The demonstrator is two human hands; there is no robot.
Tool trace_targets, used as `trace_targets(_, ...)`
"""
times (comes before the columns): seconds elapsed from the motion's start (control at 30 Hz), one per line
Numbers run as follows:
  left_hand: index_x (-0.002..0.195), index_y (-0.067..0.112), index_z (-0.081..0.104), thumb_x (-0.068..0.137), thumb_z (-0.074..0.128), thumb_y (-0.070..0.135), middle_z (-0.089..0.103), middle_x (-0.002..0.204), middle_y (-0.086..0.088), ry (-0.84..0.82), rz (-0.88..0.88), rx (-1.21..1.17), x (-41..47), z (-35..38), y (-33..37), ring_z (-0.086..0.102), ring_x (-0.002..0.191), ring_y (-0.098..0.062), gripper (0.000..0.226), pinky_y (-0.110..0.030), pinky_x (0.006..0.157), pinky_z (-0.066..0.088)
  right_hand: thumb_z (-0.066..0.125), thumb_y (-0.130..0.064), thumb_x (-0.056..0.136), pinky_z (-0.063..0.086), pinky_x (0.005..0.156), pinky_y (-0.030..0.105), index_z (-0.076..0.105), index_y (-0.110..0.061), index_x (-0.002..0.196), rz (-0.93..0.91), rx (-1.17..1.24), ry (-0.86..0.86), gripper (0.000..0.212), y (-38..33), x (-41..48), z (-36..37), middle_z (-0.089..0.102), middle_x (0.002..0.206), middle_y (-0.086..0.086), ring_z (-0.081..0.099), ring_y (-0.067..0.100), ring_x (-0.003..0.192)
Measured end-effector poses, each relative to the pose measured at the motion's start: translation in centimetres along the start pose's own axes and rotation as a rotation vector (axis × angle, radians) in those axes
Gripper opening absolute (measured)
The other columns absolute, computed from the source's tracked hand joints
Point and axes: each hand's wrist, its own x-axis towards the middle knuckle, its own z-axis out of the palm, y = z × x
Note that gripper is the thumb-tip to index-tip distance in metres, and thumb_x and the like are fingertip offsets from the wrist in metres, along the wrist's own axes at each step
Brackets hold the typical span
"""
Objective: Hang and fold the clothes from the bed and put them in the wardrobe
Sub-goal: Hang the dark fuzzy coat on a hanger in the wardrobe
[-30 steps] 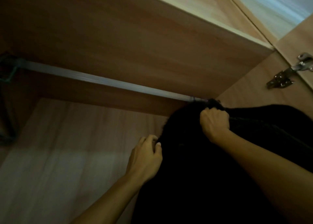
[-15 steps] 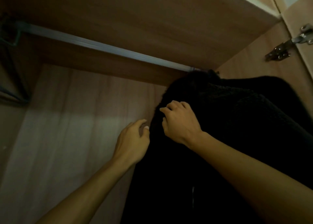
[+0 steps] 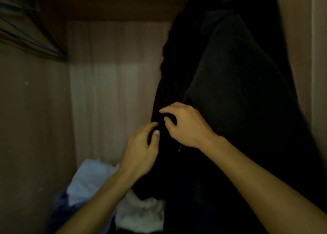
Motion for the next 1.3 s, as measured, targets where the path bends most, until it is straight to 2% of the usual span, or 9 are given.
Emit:
trace_targets(0.17, 0.12, 0.014, 0.061, 0.093, 0.042, 0.021, 0.058, 0.112, 0.008, -0.149, 0.061, 0.022, -8.8, 2.0, 3.0, 0.048, 0.1, 0.008, 0.033, 0.002, 0.087, 0.029, 0.053, -0.017, 0.093, 0.048, 0.092, 0.023, 0.061, -0.019, 0.124, 0.154, 0.299, 0.013, 0.031, -1.2, -11.5, 1.8, 0.061, 0.121, -0.004, 0.058, 0.007, 0.106)
trace_targets(0.33, 0.121, 0.015, 0.057, 0.095, 0.041, 0.02, 0.058, 0.115, 0.005, -0.296, -0.029, -0.041, -16.9, 3.6, 5.0, 0.052, 0.102, 0.0, 0.031, -0.008, 0.088, 0.038, 0.052, -0.021, 0.095, 0.047, 0.09, 0.019, 0.062, -0.021, 0.121, 0.32, 0.315, 0.022, 0.029, -3.2, -21.6, 2.1, 0.061, 0.118, -0.008, 0.057, 0.004, 0.105)
trace_targets(0.6, 0.128, 0.015, 0.054, 0.097, 0.039, 0.036, 0.057, 0.126, -0.004, -0.51, -0.018, 0.044, -28.0, 2.2, 6.8, 0.054, 0.112, -0.018, 0.041, -0.031, 0.093, 0.044, 0.052, -0.029, 0.093, 0.052, 0.083, 0.03, 0.064, -0.021, 0.119, 0.585, 0.093, 0.017, 0.03, -5.9, -35.7, -0.5, 0.062, 0.118, -0.003, 0.061, 0.014, 0.102)
trace_targets(0.77, 0.129, 0.014, 0.053, 0.096, 0.036, 0.041, 0.055, 0.129, -0.007, -0.643, 0.013, -0.032, -33.6, 0.4, 8.6, 0.052, 0.116, -0.025, 0.047, -0.041, 0.099, 0.042, 0.053, -0.026, 0.092, 0.043, 0.085, 0.015, 0.065, -0.015, 0.117, 0.74, 0.003, -0.003, 0.03, -11.1, -43.9, -2.7, 0.063, 0.115, 0.001, 0.061, 0.013, 0.098)
trace_targets(0.9, 0.129, 0.013, 0.054, 0.095, 0.033, 0.045, 0.055, 0.129, -0.006, -0.756, -0.005, -0.199, -39.7, -0.9, 10.7, 0.051, 0.119, -0.023, 0.052, -0.039, 0.102, 0.04, 0.053, -0.025, 0.093, 0.046, 0.086, 0.021, 0.065, -0.016, 0.116, 0.908, -0.121, -0.052, 0.027, -17.7, -50.3, -5.4, 0.064, 0.114, 0.003, 0.062, 0.016, 0.098)
trace_targets(0.97, 0.126, 0.011, 0.055, 0.093, 0.03, 0.048, 0.057, 0.126, -0.007, -0.822, -0.02, -0.264, -43.5, -1.7, 11.9, 0.053, 0.114, -0.024, 0.056, -0.039, 0.099, 0.042, 0.053, -0.025, 0.093, 0.043, 0.087, 0.019, 0.067, -0.016, 0.113, 1.004, -0.184, -0.078, 0.025, -21.4, -53.8, -6.4, 0.066, 0.114, 0.002, 0.063, 0.016, 0.098)
trace_targets(1.07, 0.123, 0.011, 0.057, 0.09, 0.03, 0.05, 0.059, 0.123, -0.005, -0.915, -0.076, -0.406, -48.6, -3.0, 14.3, 0.057, 0.107, -0.023, 0.059, -0.037, 0.095, 0.044, 0.05, -0.037, 0.093, 0.038, 0.092, 0.018, 0.068, -0.018, 0.113, 1.18, -0.263, -0.117, 0.033, -26.7, -58.7, -8.2, 0.064, 0.121, 0.002, 0.062, 0.018, 0.107)
trace_targets(1.17, 0.128, 0.019, 0.054, 0.09, 0.031, 0.054, 0.055, 0.129, 0.003, -0.997, -0.111, -0.515, -51.7, -4.2, 17.4, 0.053, 0.114, -0.018, 0.057, -0.041, 0.099, 0.043, 0.036, -0.051, 0.087, 0.041, 0.094, 0.024, 0.068, -0.019, 0.115, 1.306, -0.299, -0.151, 0.053, -30.5, -62.3, -11.1, 0.061, 0.127, 0.003, 0.059, 0.019, 0.112)
trace_targets(1.3, 0.13, 0.018, 0.053, 0.093, 0.034, 0.048, 0.054, 0.131, 0.003, -1.028, -0.023, -0.597, -53.1, -4.7, 22.6, 0.05, 0.12, -0.015, 0.051, -0.033, 0.103, 0.039, 0.041, -0.045, 0.091, 0.038, 0.093, 0.021, 0.067, -0.02, 0.115, 1.381, -0.402, -0.084, 0.044, -33.5, -65.3, -15.9, 0.06, 0.127, 0.004, 0.058, 0.018, 0.115)
